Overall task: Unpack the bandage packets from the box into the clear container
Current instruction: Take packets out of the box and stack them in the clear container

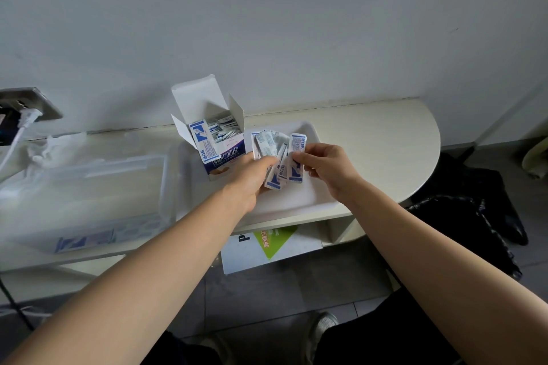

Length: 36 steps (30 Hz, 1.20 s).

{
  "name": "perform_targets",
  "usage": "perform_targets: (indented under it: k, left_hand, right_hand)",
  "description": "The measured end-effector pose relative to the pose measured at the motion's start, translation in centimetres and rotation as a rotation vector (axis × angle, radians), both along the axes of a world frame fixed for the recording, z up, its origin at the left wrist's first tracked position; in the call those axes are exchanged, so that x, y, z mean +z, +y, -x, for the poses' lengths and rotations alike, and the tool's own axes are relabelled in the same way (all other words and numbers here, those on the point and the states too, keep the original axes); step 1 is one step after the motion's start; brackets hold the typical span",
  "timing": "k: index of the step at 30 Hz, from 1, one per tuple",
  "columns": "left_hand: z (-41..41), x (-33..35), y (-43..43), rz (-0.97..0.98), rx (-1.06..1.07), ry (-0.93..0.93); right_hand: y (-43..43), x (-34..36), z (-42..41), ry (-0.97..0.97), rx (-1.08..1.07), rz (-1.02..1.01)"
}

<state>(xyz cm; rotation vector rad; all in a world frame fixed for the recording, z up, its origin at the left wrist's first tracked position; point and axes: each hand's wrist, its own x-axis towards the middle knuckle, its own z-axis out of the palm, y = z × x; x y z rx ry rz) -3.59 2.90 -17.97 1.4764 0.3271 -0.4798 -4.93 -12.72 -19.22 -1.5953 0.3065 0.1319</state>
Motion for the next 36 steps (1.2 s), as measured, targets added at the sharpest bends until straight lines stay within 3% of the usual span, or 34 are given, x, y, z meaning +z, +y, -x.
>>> perform_targets:
  k: [4,9,13,16,18,21,24,28,32,36]
  left_hand:
    - [-0.2,-0.8,0.0,-0.039,0.036,-0.019]
    - [-0.3,-0.7,0.6,-0.359,-0.111,-0.181]
    - [-0.6,-0.7,2.1,-0.584,-0.229,-0.278]
    - [-0.8,-0.8,3.3,-0.906,-0.339,-0.379]
    - [-0.7,-1.1,3.9,-1.071,-0.385,-0.475]
    - [-0.1,-1.3,4.7,-1.231,-0.4,-0.637]
    - [0.6,-0.7,5.5,-1.355,-0.429,-0.767]
    - [1.4,0.4,5.4,-1.358,-0.417,-0.927]
    - [1.6,0.5,3.4,-1.164,-0.465,-0.819]
    - [1.6,-0.9,2.2,-1.163,-0.497,-0.774]
  right_hand:
    - [-0.3,0.2,0.0,-0.017,-0.072,0.004]
    - [-1.2,1.5,-0.5,-0.097,-0.075,0.118]
    - [-1.4,1.6,-1.3,-0.247,0.045,0.57]
    - [-0.5,1.7,-0.9,-0.455,0.201,0.865]
    - [0.3,1.3,-0.5,-0.51,0.309,0.974]
    - [1.0,-0.3,-0.2,-0.447,0.406,1.115]
    - [0.9,-1.5,-0.1,-0.365,0.409,1.115]
    - [1.2,-1.4,-0.1,-0.347,0.407,1.089]
    - [2.0,-1.1,0.2,-0.357,0.424,1.052]
    - [1.4,-1.1,0.8,-0.286,0.428,1.064]
